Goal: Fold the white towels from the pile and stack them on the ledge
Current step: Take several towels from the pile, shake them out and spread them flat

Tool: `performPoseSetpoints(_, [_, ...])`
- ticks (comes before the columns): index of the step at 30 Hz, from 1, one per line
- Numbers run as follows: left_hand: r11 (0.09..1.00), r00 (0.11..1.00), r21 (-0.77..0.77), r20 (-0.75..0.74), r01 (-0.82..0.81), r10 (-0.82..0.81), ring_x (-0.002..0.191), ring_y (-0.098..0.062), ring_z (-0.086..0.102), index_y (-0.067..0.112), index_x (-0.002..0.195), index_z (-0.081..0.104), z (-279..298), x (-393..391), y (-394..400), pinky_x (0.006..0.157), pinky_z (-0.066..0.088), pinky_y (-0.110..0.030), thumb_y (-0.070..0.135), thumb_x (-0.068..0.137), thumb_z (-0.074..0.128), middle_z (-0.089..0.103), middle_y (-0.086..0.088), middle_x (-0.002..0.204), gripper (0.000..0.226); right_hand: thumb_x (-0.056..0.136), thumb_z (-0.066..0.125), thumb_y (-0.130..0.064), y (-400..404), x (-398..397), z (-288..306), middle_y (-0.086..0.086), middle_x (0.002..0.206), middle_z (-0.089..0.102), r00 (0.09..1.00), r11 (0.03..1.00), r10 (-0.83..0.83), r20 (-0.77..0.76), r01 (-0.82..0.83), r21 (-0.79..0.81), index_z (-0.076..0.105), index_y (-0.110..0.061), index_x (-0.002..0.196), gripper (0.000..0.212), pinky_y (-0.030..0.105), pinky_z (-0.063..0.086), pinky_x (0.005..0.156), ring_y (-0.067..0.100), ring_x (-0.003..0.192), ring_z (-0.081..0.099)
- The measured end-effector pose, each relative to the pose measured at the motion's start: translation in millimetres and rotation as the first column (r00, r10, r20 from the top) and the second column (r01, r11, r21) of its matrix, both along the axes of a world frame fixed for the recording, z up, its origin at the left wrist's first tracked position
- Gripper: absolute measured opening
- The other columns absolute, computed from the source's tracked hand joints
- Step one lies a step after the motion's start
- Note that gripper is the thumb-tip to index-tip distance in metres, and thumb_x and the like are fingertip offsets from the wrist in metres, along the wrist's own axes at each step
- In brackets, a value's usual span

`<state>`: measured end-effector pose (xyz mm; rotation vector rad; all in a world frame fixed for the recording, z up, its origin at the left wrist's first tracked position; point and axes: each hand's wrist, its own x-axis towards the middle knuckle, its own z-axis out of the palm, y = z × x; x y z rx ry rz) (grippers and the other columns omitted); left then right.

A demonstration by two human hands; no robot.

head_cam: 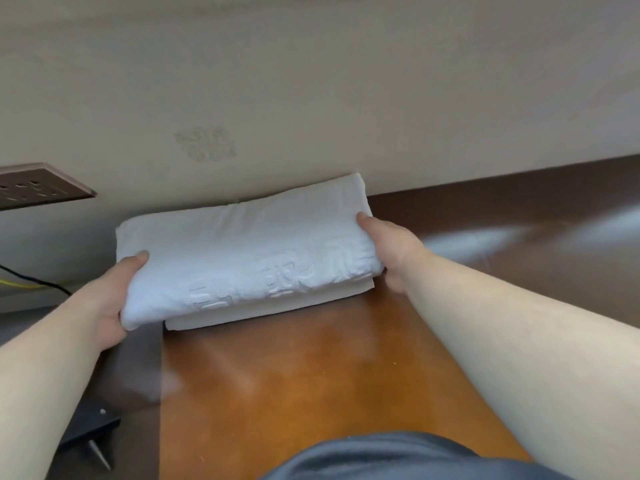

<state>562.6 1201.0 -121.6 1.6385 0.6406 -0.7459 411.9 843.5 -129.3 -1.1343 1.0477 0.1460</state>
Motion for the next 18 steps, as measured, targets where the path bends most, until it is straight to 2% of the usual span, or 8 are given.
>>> performPoseSetpoints(3, [0.999,1.000,0.046,-0.020,0.011,-0.011,0.096,-0.020,0.068,0.019,0.125,0.061,-2.7,2.7,1.3,0.074,0.051,-0.035,0.044,0.092,0.062,0.071,-0.003,0.113,0.041,0.087,0.070,-0.044,-1.3,-2.8,-1.6,0.003,0.105,0.076,0.996,0.998,0.050,-0.075,-0.047,0.041,0.064,-0.016,0.122,0.045,0.048,0.056,0.093,0.026,0.094,0.074])
performPoseSetpoints(8, [0.996,0.999,0.082,-0.035,0.023,-0.020,0.097,-0.024,0.068,0.017,0.130,0.058,-2.3,3.4,4.1,0.073,0.052,-0.037,0.044,0.092,0.062,0.070,-0.007,0.116,0.047,0.093,0.062,-0.045,-6.5,-9.1,1.8,0.002,0.107,0.074,0.985,0.984,0.147,-0.093,-0.155,-0.083,0.063,-0.018,0.121,0.040,0.042,0.057,0.090,0.024,0.097,0.071])
performPoseSetpoints(10, [0.983,0.997,0.167,-0.003,0.073,-0.073,0.097,-0.028,0.065,0.014,0.140,0.046,0.7,-3.4,-0.6,0.072,0.051,-0.038,0.043,0.093,0.061,0.064,-0.008,0.126,0.057,0.092,0.063,-0.047,-6.6,-14.5,3.6,0.001,0.115,0.070,0.960,0.956,0.233,-0.155,-0.255,-0.144,0.059,-0.017,0.129,0.048,0.042,0.059,0.087,0.024,0.101,0.069])
performPoseSetpoints(11, [0.953,0.992,0.284,0.047,0.102,-0.120,0.101,-0.032,0.062,0.014,0.145,0.039,4.2,-7.7,-4.0,0.076,0.051,-0.040,0.042,0.092,0.063,0.058,-0.008,0.132,0.065,0.090,0.064,-0.049,-6.9,-15.7,5.6,0.000,0.123,0.066,0.947,0.926,0.262,-0.187,-0.301,-0.228,0.054,-0.017,0.135,0.057,0.041,0.058,0.088,0.023,0.106,0.067])
performPoseSetpoints(13, [0.758,0.929,0.648,0.231,0.073,-0.287,0.116,-0.040,0.054,0.013,0.148,0.035,12.3,-12.5,-8.7,0.093,0.048,-0.046,0.037,0.088,0.068,0.050,-0.013,0.139,0.072,0.088,0.066,-0.045,-7.3,-15.7,12.9,0.003,0.142,0.050,0.919,0.762,0.309,-0.244,-0.392,-0.515,0.037,-0.021,0.149,0.072,0.037,0.050,0.098,0.024,0.120,0.057])
performPoseSetpoints(14, [0.642,0.836,0.767,0.344,0.014,-0.428,0.121,-0.042,0.050,0.012,0.144,0.041,18.7,-17.0,-13.5,0.098,0.044,-0.049,0.032,0.086,0.068,0.052,-0.017,0.138,0.067,0.089,0.064,-0.041,-4.8,-15.0,18.6,0.005,0.148,0.042,0.904,0.612,0.355,-0.238,-0.417,-0.672,0.033,-0.023,0.151,0.071,0.037,0.044,0.103,0.025,0.126,0.051])
performPoseSetpoints(16, [0.551,0.522,0.834,0.455,0.034,-0.722,0.118,-0.040,0.051,0.010,0.130,0.056,29.1,-32.6,-32.6,0.099,0.042,-0.048,0.027,0.086,0.059,0.058,-0.018,0.127,0.048,0.093,0.057,-0.033,5.9,-13.5,28.8,0.005,0.155,0.035,0.800,0.248,0.531,-0.279,-0.462,-0.851,0.036,-0.027,0.151,0.062,0.040,0.035,0.111,0.028,0.137,0.038])
performPoseSetpoints(18, [0.414,0.257,0.883,0.357,0.220,-0.898,0.111,-0.035,0.054,0.015,0.119,0.066,26.0,-52.9,-54.4,0.095,0.044,-0.044,0.034,0.085,0.046,0.062,-0.012,0.119,0.043,0.098,0.050,-0.032,17.6,-14.3,32.0,0.003,0.160,0.029,0.619,0.027,0.661,-0.424,-0.585,-0.811,0.039,-0.031,0.150,0.053,0.041,0.031,0.114,0.028,0.144,0.025])
